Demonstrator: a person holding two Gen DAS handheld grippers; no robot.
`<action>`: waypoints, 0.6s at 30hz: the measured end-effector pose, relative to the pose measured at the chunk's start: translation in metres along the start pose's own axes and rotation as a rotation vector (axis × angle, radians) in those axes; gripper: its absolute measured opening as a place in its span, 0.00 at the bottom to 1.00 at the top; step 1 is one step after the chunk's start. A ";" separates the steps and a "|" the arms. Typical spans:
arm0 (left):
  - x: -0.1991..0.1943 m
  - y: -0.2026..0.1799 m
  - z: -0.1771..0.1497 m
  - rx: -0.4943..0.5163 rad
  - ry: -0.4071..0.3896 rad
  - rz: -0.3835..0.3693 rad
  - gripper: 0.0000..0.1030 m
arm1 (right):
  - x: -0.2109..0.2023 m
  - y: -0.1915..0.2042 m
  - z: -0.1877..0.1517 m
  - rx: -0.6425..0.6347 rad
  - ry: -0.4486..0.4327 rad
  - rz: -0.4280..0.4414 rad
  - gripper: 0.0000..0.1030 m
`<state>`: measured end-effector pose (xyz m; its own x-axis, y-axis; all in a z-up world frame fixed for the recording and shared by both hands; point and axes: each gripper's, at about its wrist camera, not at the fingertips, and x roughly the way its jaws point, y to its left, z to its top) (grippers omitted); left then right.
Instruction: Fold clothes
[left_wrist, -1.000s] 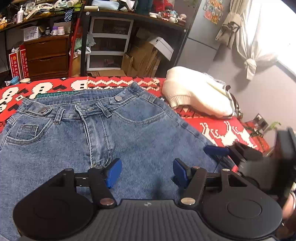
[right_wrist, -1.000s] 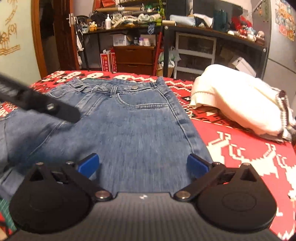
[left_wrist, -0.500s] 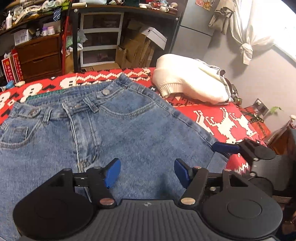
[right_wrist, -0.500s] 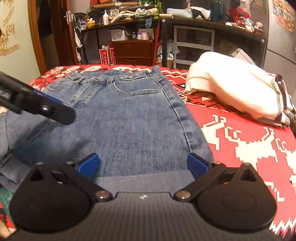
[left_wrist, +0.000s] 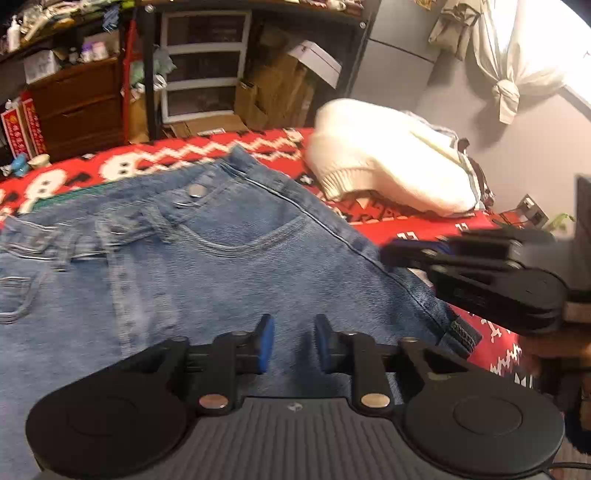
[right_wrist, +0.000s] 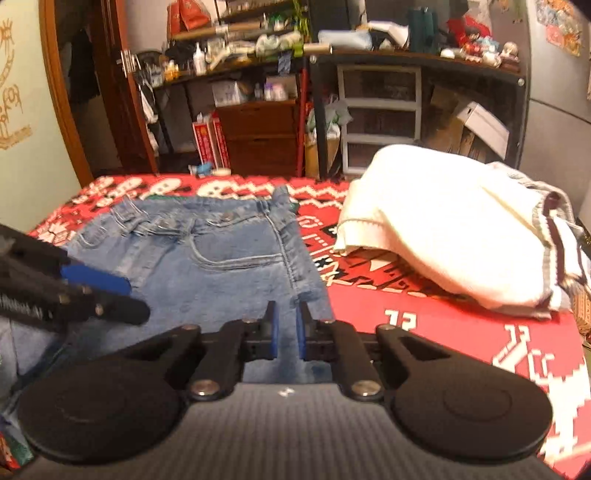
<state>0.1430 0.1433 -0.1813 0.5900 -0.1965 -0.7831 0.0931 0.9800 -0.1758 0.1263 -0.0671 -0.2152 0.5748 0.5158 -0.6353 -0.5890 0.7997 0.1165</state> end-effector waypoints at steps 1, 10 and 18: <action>0.007 -0.003 0.001 -0.001 0.007 -0.004 0.16 | 0.009 -0.002 0.003 -0.010 0.014 -0.001 0.06; 0.040 -0.026 0.008 -0.077 -0.002 -0.050 0.15 | 0.052 -0.017 0.007 -0.012 0.084 -0.004 0.06; 0.050 -0.054 0.005 -0.037 0.007 -0.097 0.15 | 0.009 -0.019 -0.026 -0.030 0.102 -0.033 0.06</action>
<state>0.1715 0.0803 -0.2080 0.5741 -0.2908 -0.7655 0.1202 0.9546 -0.2725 0.1280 -0.0854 -0.2428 0.5342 0.4545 -0.7128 -0.5882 0.8054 0.0728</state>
